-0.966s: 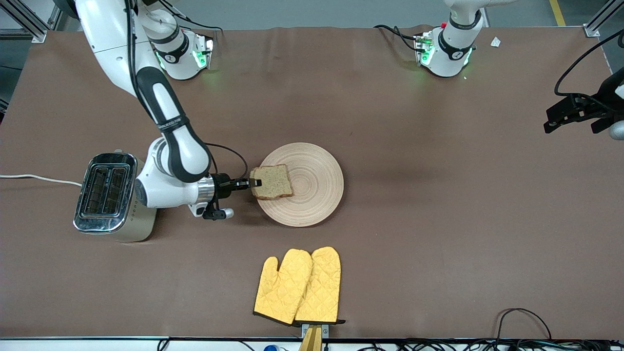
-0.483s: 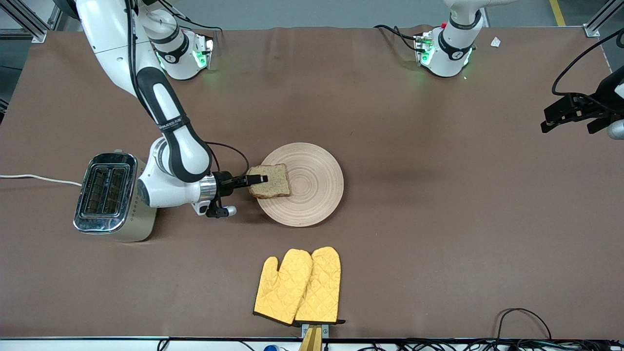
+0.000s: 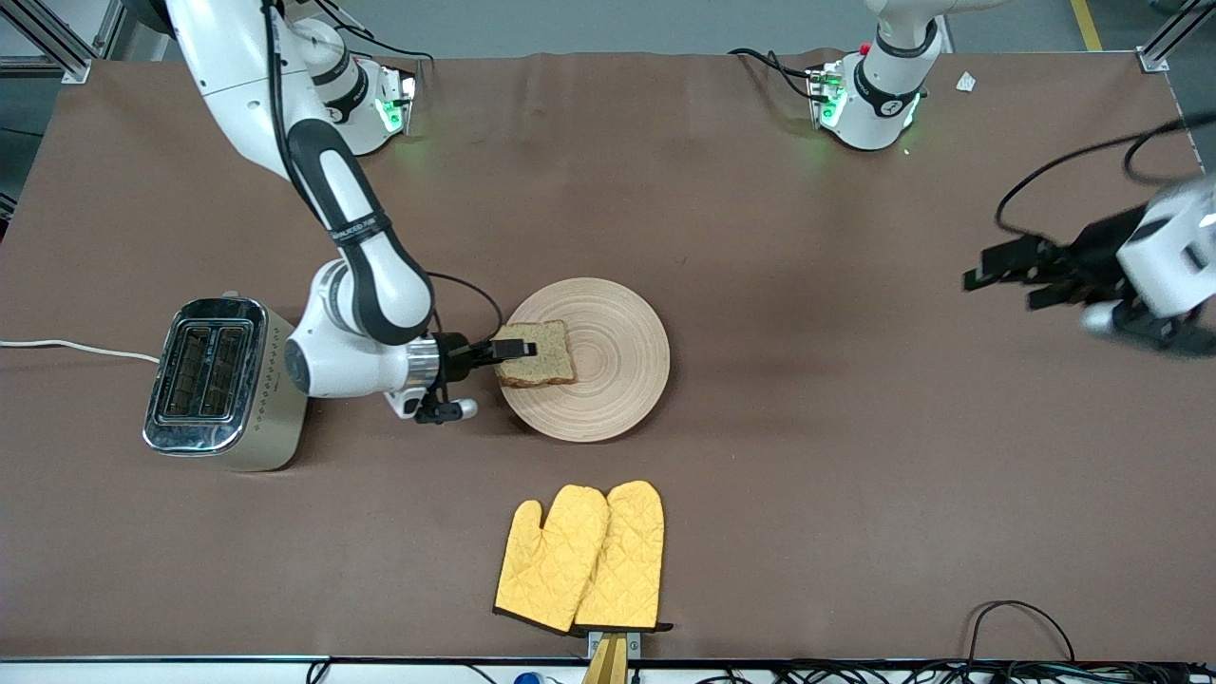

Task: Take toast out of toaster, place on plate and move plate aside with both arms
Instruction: 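Withdraw the right gripper while the left gripper reaches toward the plate rim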

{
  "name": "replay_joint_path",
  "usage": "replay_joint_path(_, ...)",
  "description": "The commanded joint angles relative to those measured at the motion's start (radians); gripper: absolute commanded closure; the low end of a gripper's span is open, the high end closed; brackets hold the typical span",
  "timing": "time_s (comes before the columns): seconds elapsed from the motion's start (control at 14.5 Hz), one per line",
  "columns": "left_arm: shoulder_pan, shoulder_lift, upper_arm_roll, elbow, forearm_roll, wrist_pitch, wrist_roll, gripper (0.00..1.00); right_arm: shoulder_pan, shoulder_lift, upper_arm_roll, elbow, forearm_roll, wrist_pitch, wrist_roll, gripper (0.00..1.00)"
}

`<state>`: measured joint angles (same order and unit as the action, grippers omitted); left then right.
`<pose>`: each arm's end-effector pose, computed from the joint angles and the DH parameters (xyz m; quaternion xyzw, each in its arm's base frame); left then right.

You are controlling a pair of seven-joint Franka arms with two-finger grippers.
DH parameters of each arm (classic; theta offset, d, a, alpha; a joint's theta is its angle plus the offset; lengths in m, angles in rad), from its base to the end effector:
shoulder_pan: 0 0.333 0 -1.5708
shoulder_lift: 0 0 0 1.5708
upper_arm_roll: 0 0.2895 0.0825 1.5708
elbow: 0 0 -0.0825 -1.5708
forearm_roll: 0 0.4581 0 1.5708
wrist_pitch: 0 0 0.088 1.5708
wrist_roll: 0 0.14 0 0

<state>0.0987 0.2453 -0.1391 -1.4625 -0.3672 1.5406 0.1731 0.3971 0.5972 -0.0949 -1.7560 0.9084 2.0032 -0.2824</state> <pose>0.6777 -0.0711 0.4729 0.9722 -0.0939 -0.0674 0.2039 0.6210 0.2680 0.1224 -0.9295 -0.0220 0.1549 0.3341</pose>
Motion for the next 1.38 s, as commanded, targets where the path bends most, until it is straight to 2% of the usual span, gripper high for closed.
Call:
replay_joint_path(0.0,0.006,0.127,0.000,0.028,-0.131,0.047,0.092,0.00,-0.087,-0.028,0.001,-0.002,-0.118,-0.066,-0.006,0.00)
replay_joint_path(0.21,0.006,0.254,-0.002,0.030,-0.275,0.082,0.233,0.00,-0.095,-0.051,-0.003,-0.008,-0.198,-0.081,0.003,0.00)
replay_joint_path(0.34,0.006,0.349,0.000,0.028,-0.401,0.108,0.398,0.00,-0.095,-0.103,-0.060,-0.005,-0.303,-0.136,0.029,0.00)
replay_joint_path(0.55,0.004,0.455,-0.002,0.021,-0.553,0.151,0.618,0.00,-0.096,-0.187,-0.118,-0.014,-0.396,-0.153,0.058,0.00)
replay_joint_path(0.76,-0.019,0.473,-0.011,-0.092,-0.701,0.254,0.780,0.02,-0.098,-0.296,-0.176,-0.008,-0.529,-0.200,0.060,0.00)
replay_joint_path(0.9,-0.043,0.473,-0.030,-0.177,-0.778,0.349,0.856,0.02,-0.096,-0.356,-0.230,0.025,-0.595,-0.280,0.058,0.00)
replay_joint_path(1.03,-0.066,0.474,-0.045,-0.240,-0.837,0.444,0.929,0.02,-0.098,-0.410,-0.240,0.097,-0.695,-0.358,0.060,0.00)
replay_joint_path(1.1,-0.074,0.476,-0.054,-0.264,-0.878,0.482,0.963,0.02,-0.098,-0.425,-0.241,0.131,-0.713,-0.400,0.068,0.00)
replay_joint_path(1.24,-0.080,0.491,-0.076,-0.282,-0.941,0.512,1.015,0.02,-0.093,-0.428,-0.246,0.191,-0.745,-0.434,0.136,0.00)
replay_joint_path(1.31,-0.088,0.497,-0.077,-0.288,-0.964,0.521,1.032,0.02,-0.087,-0.430,-0.238,0.252,-0.802,-0.486,0.173,0.00)
